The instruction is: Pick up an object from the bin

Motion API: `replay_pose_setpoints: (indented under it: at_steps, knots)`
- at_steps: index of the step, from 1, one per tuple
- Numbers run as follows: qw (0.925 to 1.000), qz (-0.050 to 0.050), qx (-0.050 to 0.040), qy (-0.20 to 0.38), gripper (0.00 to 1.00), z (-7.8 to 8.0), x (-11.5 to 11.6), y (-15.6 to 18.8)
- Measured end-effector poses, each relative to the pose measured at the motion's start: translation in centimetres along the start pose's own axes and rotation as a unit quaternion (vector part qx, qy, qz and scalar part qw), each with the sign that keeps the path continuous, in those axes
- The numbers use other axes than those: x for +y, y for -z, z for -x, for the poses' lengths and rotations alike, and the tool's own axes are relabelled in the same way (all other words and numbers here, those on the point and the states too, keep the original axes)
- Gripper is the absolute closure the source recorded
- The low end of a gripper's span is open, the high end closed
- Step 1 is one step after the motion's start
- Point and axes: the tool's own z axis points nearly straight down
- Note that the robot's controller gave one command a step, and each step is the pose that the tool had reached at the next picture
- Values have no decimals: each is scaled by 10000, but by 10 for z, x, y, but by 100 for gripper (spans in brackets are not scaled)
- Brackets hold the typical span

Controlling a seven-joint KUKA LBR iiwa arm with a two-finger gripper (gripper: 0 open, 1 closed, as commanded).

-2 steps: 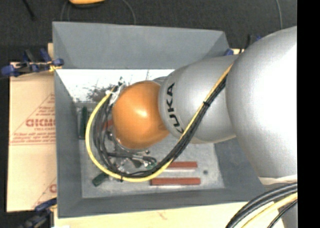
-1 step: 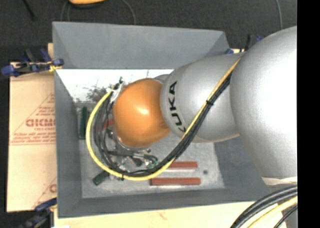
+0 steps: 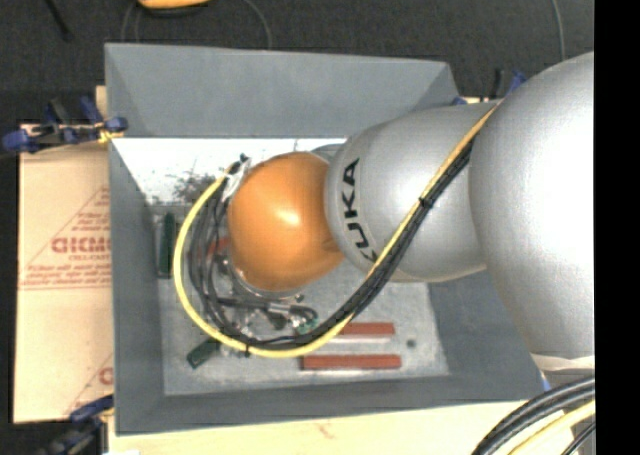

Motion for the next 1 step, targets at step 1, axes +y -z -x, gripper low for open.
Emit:
replay_pose_setpoints:
  at_steps: [1]
  knots:
    - [10000, -2, -7, -5, 100, 0, 0, 8]
